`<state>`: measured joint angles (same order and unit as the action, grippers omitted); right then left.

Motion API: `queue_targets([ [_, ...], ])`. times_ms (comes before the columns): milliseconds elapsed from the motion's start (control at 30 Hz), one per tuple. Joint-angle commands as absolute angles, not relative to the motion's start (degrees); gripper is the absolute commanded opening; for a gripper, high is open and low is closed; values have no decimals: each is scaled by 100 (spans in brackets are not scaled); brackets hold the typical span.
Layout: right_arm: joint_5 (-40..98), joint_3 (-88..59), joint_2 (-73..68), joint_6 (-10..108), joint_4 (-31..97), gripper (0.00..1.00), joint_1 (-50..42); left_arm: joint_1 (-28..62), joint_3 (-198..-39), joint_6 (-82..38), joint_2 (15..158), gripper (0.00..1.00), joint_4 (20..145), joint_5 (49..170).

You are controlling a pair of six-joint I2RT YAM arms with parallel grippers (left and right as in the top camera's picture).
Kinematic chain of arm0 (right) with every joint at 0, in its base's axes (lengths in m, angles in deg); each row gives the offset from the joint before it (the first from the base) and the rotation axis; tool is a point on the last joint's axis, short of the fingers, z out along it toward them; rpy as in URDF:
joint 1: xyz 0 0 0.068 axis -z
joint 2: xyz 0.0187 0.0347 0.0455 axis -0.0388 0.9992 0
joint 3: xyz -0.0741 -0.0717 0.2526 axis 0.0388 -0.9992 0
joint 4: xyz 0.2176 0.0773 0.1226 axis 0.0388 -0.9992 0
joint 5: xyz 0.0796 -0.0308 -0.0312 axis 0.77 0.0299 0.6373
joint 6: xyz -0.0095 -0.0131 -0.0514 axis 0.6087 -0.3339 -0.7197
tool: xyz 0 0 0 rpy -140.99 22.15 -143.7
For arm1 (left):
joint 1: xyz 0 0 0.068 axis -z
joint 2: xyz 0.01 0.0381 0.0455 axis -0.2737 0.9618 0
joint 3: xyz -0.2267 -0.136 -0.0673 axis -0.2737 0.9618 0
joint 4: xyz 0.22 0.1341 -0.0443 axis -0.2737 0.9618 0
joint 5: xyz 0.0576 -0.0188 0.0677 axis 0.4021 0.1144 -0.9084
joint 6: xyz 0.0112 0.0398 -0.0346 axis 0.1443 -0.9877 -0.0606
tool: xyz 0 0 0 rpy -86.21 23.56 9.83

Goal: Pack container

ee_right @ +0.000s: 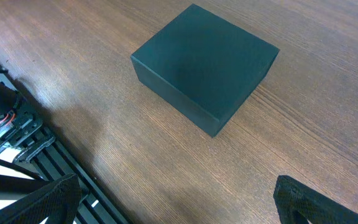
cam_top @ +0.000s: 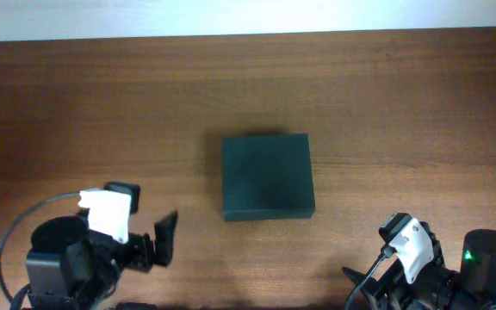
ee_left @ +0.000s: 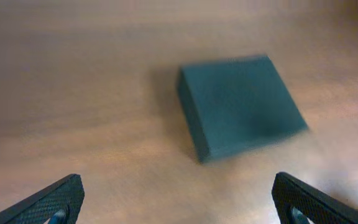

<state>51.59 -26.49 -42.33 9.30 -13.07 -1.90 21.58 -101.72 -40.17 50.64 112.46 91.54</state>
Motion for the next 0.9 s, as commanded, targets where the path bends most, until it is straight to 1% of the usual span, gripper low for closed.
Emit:
queue_targets([
  [0, 5189, -2673, -4266, 913, -1289, 99, -222, 2108, -9877, -3980, 4847, 99, 10903, 8092],
  [167, 5189, -2673, -4266, 913, -1289, 99, -222, 1944, -9059, -3989, 4183, 99, 10313, 7716],
  [400, 5187, -2673, -4266, 913, -1289, 99, -222, 1935, -7468, -4369, 3180, 99, 9286, 7576],
  [533, 5189, -2673, -4266, 913, -1289, 99, -222, 1935, -6609, -4371, 2718, 99, 8757, 7572],
  [733, 5187, -2673, -4266, 913, -1289, 99, -220, 1926, -5761, -4369, 2196, 99, 8538, 7318],
  [867, 5189, -2673, -4266, 913, -1289, 99, -220, 1732, -5431, -4367, 1951, 99, 8523, 7281],
])
